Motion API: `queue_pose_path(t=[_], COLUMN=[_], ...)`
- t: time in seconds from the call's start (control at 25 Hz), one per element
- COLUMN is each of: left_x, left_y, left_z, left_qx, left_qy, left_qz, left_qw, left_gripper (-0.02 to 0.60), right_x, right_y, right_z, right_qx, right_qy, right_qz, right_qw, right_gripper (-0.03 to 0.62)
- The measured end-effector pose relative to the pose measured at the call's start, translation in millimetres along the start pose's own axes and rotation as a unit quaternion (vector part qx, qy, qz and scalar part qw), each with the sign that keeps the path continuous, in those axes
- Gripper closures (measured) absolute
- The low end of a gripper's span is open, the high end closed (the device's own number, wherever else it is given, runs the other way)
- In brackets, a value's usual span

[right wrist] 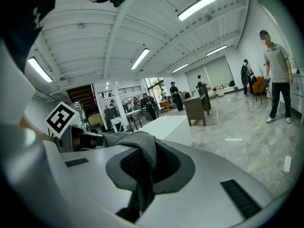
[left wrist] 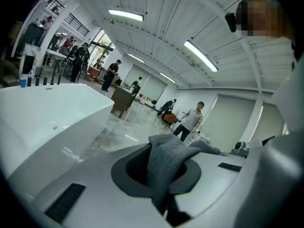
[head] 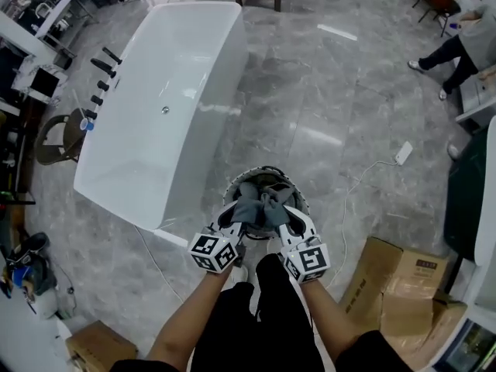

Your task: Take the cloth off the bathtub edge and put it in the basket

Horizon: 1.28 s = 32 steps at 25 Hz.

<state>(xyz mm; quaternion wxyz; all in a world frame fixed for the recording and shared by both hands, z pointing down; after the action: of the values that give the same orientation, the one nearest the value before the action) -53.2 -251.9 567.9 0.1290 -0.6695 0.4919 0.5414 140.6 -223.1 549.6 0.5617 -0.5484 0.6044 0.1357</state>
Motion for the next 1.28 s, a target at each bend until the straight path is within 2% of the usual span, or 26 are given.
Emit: queue_pose_path(t=[0.2, 0.36, 0.52, 0.68, 0.8, 0.92, 1.04, 1.12, 1.2, 1.28], left_x=[-59.8, -108.2, -151.2, -191.3, -216.7, -243.6, -268.5, -278.9, -287.2, -294.2], left_y=[22.4, 44.0, 64.2, 81.2, 91.4, 100.2, 110.9, 116.8, 120.1, 121.3], left_z=[-29.0, -50.6, -71.9, -81.4, -92.9, -110.9, -123.0, -127.9, -133.8, -139.5], left_qx=[0.016, -0.004, 0.002, 0.033, 0.05, 0.056, 0.064, 0.074, 0.078, 0.074], left_qy=[0.024, 0.044, 0.071, 0.093, 0.092, 0.088, 0.109, 0.123, 0.137, 0.153], left_qz=[-0.013, -0.026, -0.019, 0.004, 0.023, 0.029, 0.025, 0.02, 0.023, 0.032], left_qw=[0.9995, 0.9987, 0.9973, 0.9951, 0.9942, 0.9941, 0.9917, 0.9894, 0.9872, 0.985], left_gripper=[0.555, 0.556, 0.555, 0.555, 0.555, 0.555, 0.555, 0.554, 0.534, 0.481], right_x=[-54.6, -95.8, -142.9, -182.7, -204.3, -227.8, -250.8, -261.8, -269.0, -274.3], right_y=[-40.1, -64.0, -92.0, -113.5, -130.8, -151.5, -164.5, -168.6, -173.2, -178.1], right_z=[-27.8, -53.6, -76.9, -89.1, -95.8, -106.3, -118.8, -126.2, -131.4, -135.0], right_qx=[0.002, -0.001, -0.017, -0.03, -0.034, -0.055, -0.093, -0.103, -0.1, -0.097], right_qy=[0.052, 0.081, 0.118, 0.157, 0.173, 0.185, 0.211, 0.229, 0.243, 0.252], right_qz=[0.008, 0.0, -0.017, -0.019, -0.014, -0.009, -0.008, -0.004, -0.003, -0.006], right_qw=[0.999, 0.997, 0.993, 0.987, 0.984, 0.981, 0.973, 0.968, 0.965, 0.963], right_gripper=[0.56, 0.56, 0.56, 0.559, 0.559, 0.559, 0.559, 0.557, 0.557, 0.549])
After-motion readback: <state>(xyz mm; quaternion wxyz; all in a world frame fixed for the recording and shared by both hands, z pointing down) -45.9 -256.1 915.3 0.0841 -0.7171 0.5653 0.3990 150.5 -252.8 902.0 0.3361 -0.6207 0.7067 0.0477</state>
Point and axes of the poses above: the fingertips, and each gripper's own axes: z backward along the fingers, y to its left, x out of its top, the point moved 9 cm from there along z, backward along the fingers, and after that the axes turned 10 degrees about -z, right-handed, at the moved point
